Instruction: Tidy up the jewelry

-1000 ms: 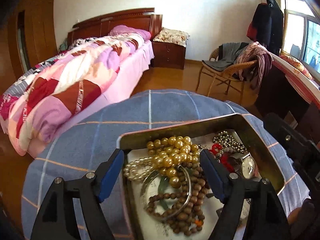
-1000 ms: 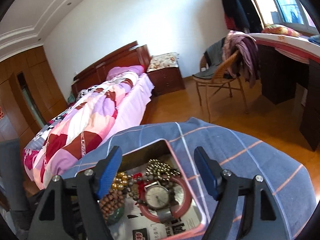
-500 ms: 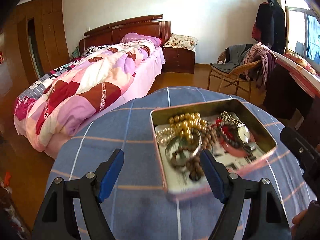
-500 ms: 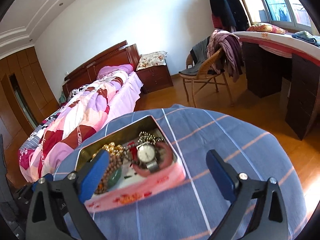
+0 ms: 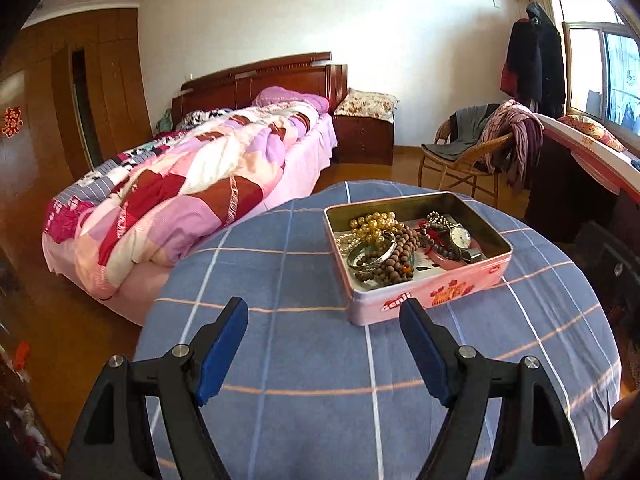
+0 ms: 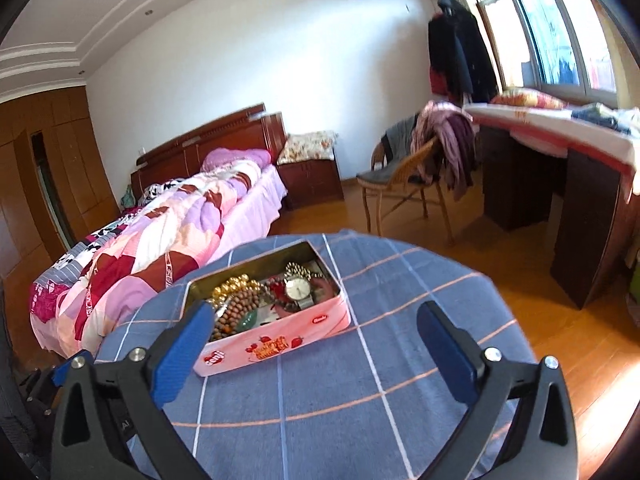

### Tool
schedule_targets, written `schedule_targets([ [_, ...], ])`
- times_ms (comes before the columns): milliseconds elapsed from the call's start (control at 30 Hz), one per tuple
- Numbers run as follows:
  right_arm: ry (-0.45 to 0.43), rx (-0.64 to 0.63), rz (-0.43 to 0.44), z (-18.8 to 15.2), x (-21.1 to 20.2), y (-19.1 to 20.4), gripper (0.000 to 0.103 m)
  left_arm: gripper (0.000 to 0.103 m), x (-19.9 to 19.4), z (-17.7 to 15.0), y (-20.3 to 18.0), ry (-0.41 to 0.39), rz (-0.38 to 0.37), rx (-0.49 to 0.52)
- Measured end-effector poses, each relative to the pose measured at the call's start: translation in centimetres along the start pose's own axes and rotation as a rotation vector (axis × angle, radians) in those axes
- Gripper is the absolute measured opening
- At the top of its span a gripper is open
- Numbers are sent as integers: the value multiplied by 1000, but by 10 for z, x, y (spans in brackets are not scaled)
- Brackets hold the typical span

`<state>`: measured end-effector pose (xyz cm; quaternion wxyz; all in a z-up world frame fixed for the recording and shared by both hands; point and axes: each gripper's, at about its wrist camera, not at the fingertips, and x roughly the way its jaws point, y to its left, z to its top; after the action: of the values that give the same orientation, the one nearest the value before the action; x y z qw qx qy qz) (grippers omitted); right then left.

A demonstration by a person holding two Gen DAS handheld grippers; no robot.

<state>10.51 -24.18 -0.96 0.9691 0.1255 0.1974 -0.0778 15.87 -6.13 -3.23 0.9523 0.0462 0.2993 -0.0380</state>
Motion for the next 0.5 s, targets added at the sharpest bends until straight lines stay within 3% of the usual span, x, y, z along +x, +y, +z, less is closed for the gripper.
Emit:
schedule_targets([
  [233, -91, -41, 1, 6, -35, 13, 103, 79, -35, -1, 4, -62, -7, -11],
  [500, -163, -50, 11, 12, -57, 21, 103, 87, -67, 1, 3, -147, 11, -3],
])
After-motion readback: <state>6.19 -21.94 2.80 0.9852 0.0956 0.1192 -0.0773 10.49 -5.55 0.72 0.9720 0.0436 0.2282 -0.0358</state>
